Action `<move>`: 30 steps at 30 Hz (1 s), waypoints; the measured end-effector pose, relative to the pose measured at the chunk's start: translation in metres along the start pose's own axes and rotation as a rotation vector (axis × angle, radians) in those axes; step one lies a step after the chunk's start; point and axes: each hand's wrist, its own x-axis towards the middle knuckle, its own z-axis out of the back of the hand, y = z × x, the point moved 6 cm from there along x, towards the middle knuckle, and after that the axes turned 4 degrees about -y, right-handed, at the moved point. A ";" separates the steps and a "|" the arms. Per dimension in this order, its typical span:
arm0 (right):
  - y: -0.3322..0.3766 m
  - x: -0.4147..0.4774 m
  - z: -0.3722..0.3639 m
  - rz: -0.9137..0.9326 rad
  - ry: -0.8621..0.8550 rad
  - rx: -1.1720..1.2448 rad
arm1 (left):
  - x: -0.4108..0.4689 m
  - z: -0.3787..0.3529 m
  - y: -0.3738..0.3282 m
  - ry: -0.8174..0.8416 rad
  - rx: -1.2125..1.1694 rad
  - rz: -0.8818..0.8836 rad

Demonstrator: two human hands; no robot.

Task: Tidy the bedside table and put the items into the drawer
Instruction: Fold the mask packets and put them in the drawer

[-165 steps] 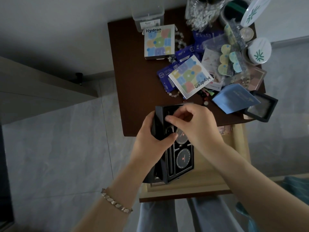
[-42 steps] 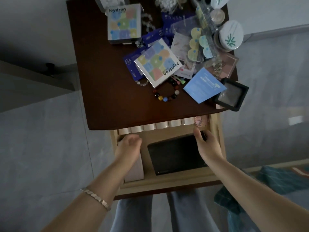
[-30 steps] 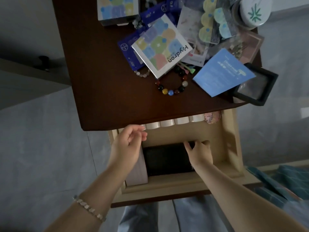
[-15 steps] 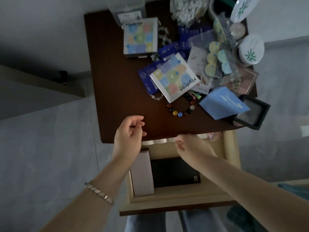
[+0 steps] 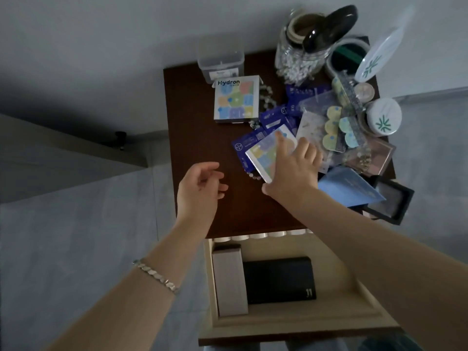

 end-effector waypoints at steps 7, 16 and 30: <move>-0.004 -0.090 -0.003 0.226 0.115 0.601 | -0.032 -0.025 0.020 0.296 -0.103 0.289; -0.068 -0.122 -0.101 -0.045 0.509 0.953 | -0.083 -0.041 0.084 0.579 0.222 0.080; -0.060 -0.145 -0.226 -0.116 0.650 0.367 | -0.046 -0.010 0.098 0.239 0.150 0.076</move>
